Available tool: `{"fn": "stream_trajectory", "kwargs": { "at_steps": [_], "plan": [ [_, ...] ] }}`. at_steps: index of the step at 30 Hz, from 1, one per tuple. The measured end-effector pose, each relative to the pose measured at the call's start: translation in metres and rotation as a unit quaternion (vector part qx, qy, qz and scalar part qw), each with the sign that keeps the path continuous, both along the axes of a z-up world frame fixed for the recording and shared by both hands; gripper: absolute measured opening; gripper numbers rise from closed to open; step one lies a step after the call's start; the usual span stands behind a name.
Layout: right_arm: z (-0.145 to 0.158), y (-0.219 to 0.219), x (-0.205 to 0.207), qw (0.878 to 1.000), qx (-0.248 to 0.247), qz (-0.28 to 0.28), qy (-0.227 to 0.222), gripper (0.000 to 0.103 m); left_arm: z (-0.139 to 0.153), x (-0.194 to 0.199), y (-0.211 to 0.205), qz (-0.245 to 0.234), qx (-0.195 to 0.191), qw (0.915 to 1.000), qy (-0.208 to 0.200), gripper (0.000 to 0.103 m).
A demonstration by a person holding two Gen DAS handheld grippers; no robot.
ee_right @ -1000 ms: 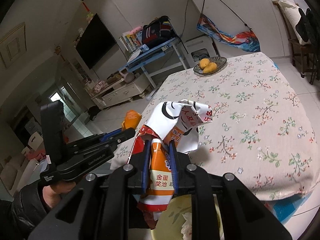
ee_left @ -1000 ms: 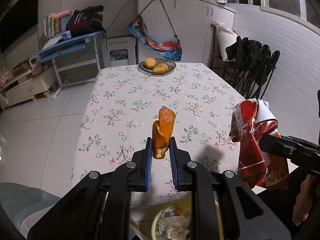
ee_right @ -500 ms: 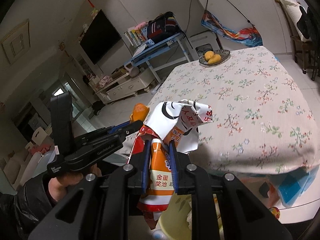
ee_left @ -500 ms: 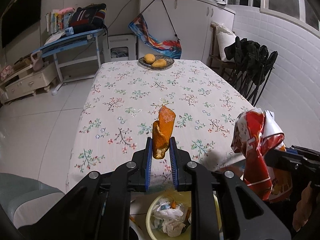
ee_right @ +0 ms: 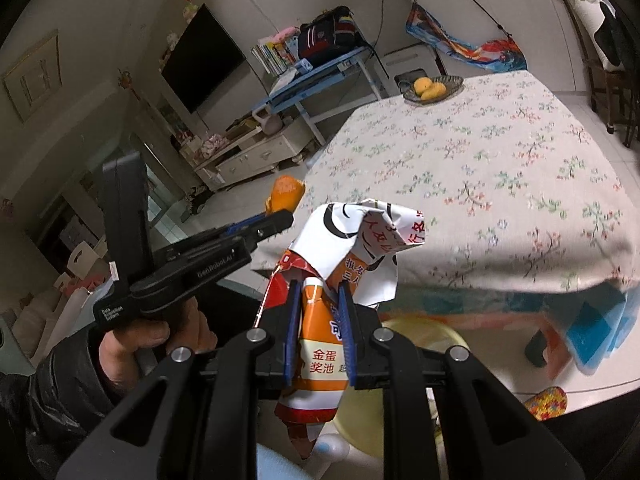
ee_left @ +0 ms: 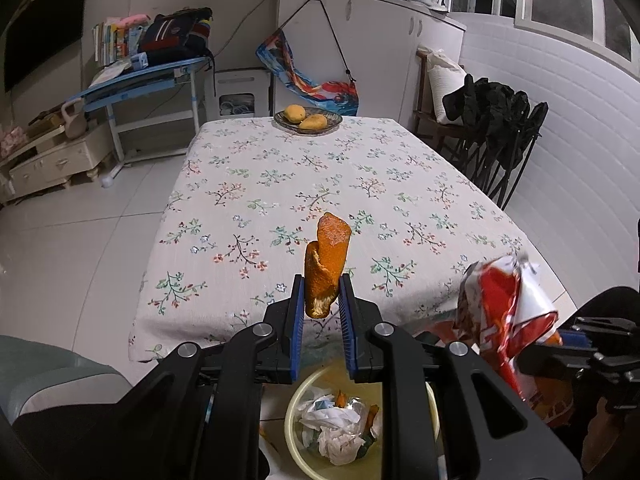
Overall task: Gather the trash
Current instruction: 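Carry the snack bag and orange peel over the yellow basin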
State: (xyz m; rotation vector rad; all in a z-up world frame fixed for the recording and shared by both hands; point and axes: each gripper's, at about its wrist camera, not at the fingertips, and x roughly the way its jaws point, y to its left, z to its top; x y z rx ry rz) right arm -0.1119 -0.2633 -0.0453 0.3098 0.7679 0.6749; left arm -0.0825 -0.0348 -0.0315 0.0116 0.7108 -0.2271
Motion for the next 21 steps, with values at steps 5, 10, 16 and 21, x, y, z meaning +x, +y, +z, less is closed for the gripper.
{"fn": "stream_trajectory", "kwargs": {
  "at_steps": [5, 10, 16, 21],
  "plan": [
    [-0.008, 0.003, -0.001, 1.000, -0.011, 0.006, 0.015, 0.019, -0.003, -0.003, 0.000, -0.002, 0.002, 1.0000, 0.002, 0.016],
    [-0.013, 0.006, -0.003, 0.999, -0.020, 0.010, 0.028, 0.019, -0.004, -0.005, 0.002, -0.001, 0.000, 1.0000, 0.003, 0.016],
    [-0.024, 0.009, -0.003, 0.998, -0.034, 0.016, 0.049, 0.019, -0.007, -0.009, 0.002, -0.004, 0.001, 1.0000, 0.004, 0.016],
    [-0.030, 0.011, -0.004, 0.997, -0.043, 0.017, 0.063, 0.019, -0.010, -0.012, 0.002, -0.009, 0.003, 0.9999, 0.007, 0.016]
  ]
}}
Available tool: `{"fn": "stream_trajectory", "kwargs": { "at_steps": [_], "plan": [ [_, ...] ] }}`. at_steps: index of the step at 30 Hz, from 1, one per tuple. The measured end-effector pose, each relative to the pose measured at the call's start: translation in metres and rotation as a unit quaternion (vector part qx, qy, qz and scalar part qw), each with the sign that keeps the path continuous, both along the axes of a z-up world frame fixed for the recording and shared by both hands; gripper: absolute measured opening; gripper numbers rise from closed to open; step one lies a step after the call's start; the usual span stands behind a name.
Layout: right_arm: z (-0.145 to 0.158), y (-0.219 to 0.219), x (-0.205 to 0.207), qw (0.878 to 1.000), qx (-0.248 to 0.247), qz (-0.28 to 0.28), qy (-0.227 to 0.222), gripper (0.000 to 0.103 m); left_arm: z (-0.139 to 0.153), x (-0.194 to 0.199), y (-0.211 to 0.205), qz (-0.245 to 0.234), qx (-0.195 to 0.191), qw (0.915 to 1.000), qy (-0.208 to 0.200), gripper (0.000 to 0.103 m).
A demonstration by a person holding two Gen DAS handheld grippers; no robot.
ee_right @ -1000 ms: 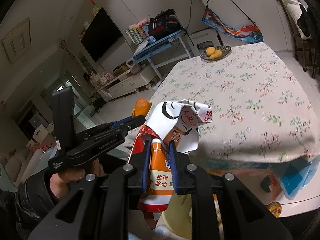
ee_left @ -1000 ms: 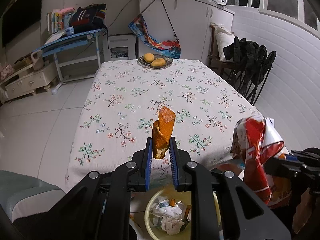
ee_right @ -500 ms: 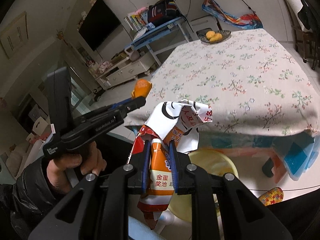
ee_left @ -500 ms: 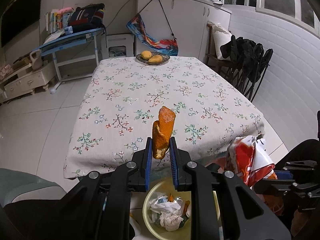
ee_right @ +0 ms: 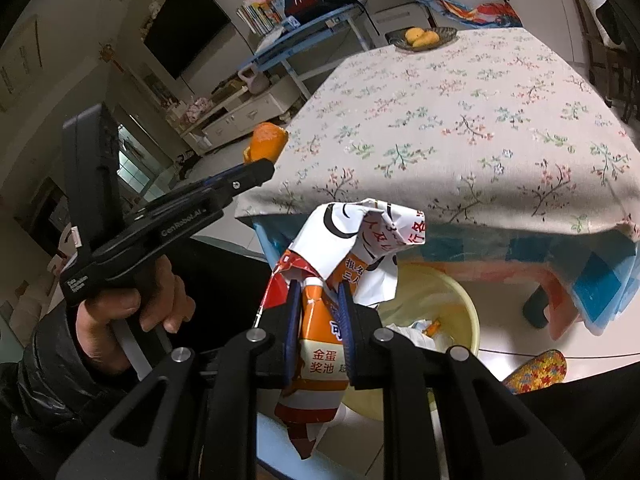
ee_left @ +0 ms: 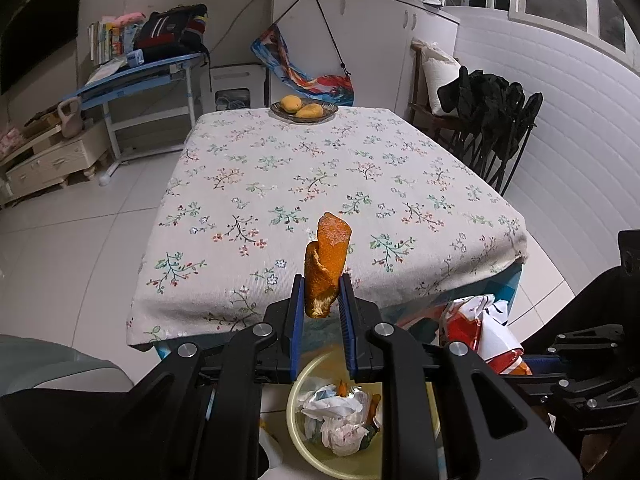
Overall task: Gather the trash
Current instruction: 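Carry the snack bag and orange peel over the yellow basin, then open the right gripper to drop the snack bag while the left releases the peel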
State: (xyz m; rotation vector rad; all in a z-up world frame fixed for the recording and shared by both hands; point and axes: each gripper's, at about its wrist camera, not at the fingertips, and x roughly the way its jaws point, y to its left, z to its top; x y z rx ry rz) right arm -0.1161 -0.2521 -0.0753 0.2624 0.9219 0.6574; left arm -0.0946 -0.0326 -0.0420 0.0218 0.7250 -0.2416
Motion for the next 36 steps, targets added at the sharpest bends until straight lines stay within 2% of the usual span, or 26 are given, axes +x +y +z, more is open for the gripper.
{"fn": "stream_trajectory", "kwargs": {
  "at_steps": [10, 15, 18, 27, 33, 36],
  "plan": [
    [-0.010, 0.003, 0.002, 1.000, -0.018, -0.001, 0.026, 0.021, -0.005, -0.005, -0.005, -0.012, 0.004, 0.9999, 0.003, 0.016],
    [-0.014, 0.002, 0.002, 0.999, -0.024, -0.007, 0.035, 0.030, -0.008, -0.007, -0.009, -0.020, 0.008, 0.9998, 0.004, 0.016],
    [-0.015, 0.002, 0.003, 0.999, -0.027, -0.012, 0.041, 0.031, -0.009, -0.008, -0.011, -0.024, 0.010, 0.9996, 0.005, 0.016],
    [-0.009, -0.005, 0.000, 0.999, -0.014, -0.036, 0.031, 0.041, -0.017, -0.013, -0.025, -0.053, 0.025, 0.9982, 0.014, 0.016],
    [0.000, -0.022, -0.001, 0.997, 0.013, -0.082, 0.008, 0.046, -0.033, -0.019, -0.047, -0.103, 0.054, 0.9925, 0.038, 0.016],
    [0.005, -0.027, 0.000, 0.995, 0.017, -0.099, -0.003, 0.049, -0.048, -0.020, -0.060, -0.134, 0.073, 0.9854, 0.076, 0.017]
  ]
}}
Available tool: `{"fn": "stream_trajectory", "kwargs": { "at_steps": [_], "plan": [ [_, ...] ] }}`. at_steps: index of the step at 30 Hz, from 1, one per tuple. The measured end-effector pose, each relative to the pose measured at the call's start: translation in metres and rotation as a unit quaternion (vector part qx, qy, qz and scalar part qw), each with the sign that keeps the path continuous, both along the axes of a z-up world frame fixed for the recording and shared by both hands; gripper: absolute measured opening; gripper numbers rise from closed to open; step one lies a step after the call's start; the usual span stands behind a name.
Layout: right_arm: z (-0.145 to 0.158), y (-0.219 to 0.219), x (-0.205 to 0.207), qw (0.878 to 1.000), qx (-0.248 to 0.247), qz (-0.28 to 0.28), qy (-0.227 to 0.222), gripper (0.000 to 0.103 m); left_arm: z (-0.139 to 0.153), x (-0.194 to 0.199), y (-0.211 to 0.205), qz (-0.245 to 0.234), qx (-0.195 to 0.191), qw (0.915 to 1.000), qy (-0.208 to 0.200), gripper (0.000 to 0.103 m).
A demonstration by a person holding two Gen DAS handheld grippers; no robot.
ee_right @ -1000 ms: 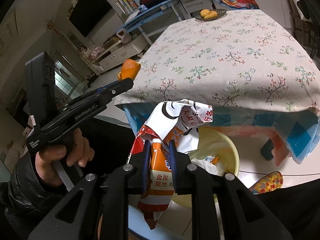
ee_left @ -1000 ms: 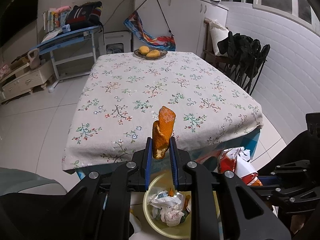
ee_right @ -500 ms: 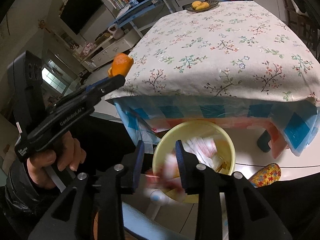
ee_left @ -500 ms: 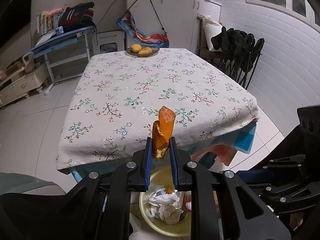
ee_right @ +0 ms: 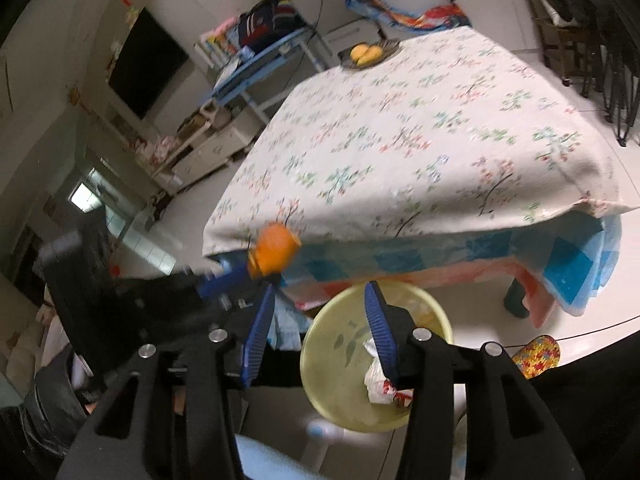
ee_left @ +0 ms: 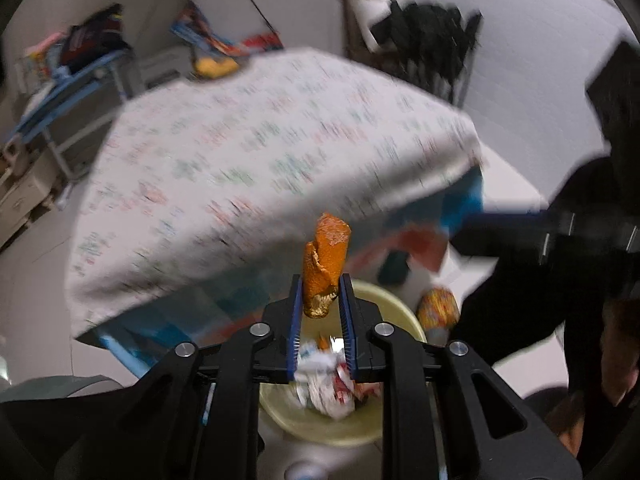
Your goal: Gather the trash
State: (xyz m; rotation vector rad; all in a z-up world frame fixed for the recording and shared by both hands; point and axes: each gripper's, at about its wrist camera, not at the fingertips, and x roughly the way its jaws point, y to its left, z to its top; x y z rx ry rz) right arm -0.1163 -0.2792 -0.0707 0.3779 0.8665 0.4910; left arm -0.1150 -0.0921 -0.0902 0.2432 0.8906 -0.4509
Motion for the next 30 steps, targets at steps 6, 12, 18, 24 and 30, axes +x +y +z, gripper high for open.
{"fn": "stream_trajectory", "kwargs": {
  "at_steps": [6, 12, 18, 24, 30],
  "plan": [
    [0.009, -0.013, -0.002, 0.999, 0.005, -0.042, -0.028, 0.059, -0.015, -0.001, -0.010, -0.009, 0.036, 0.9990, 0.026, 0.042],
    [0.016, -0.016, -0.003, 0.997, -0.008, -0.064, -0.051, 0.066, -0.006, 0.002, -0.003, 0.025, 0.028, 0.9993, 0.001, 0.053],
    [0.017, -0.013, -0.001, 0.995, -0.025, -0.070, -0.060, 0.070, 0.008, 0.004, 0.005, 0.060, 0.025, 0.9970, -0.042, 0.065],
    [0.017, -0.016, -0.004, 0.994, -0.031, -0.082, -0.065, 0.073, 0.019, 0.010, 0.015, 0.103, 0.014, 0.9919, -0.073, 0.077],
    [0.028, -0.013, -0.011, 0.987, -0.062, -0.104, -0.101, 0.076, 0.048, 0.004, 0.029, 0.153, -0.004, 0.9769, -0.150, 0.087]
  ]
}}
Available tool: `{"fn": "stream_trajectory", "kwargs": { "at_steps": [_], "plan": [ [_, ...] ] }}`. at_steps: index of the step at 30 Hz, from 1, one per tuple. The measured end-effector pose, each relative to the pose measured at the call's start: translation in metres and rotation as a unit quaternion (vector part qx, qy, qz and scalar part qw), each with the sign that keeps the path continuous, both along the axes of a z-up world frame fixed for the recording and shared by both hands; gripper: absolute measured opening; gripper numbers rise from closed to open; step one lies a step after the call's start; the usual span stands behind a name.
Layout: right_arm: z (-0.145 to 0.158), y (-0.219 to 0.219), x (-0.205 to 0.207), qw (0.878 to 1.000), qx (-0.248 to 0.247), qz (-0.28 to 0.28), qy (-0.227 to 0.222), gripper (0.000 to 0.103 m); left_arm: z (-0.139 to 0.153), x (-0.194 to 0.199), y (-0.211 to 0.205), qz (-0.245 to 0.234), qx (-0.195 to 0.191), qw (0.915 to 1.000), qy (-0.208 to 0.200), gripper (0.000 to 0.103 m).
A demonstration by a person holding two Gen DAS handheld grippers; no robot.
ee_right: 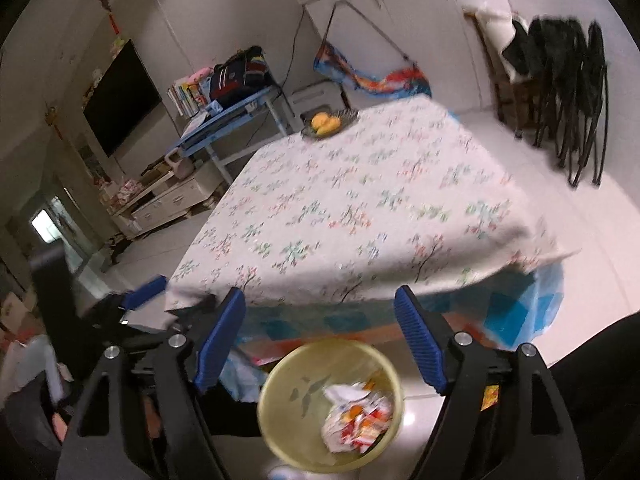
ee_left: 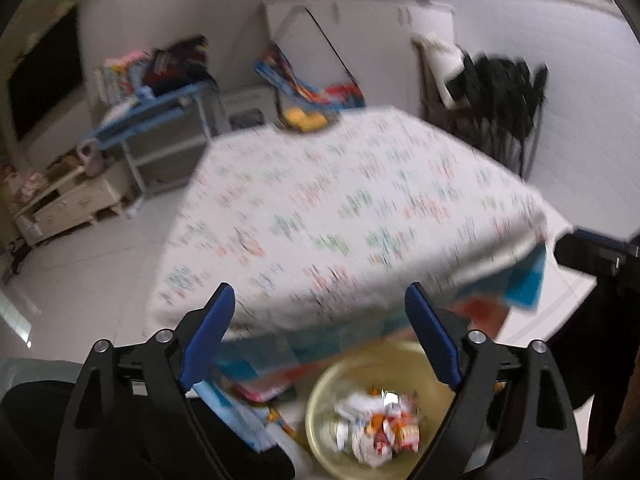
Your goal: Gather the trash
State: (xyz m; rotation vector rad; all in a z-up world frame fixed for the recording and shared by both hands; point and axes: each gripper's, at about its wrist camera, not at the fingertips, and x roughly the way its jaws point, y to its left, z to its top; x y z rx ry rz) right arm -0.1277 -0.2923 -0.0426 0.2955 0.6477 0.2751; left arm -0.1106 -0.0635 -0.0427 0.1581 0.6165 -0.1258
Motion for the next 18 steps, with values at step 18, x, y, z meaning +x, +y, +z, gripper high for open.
{"fn": "stream_trajectory", "kwargs": {
  "at_steps": [18],
  "plan": [
    [0.035, 0.015, -0.019, 0.982, -0.114, -0.073, -0.135, 0.095, 0.049, -0.018, 0.025, 0.093, -0.035, 0.9905, -0.095, 0.096]
  ]
}}
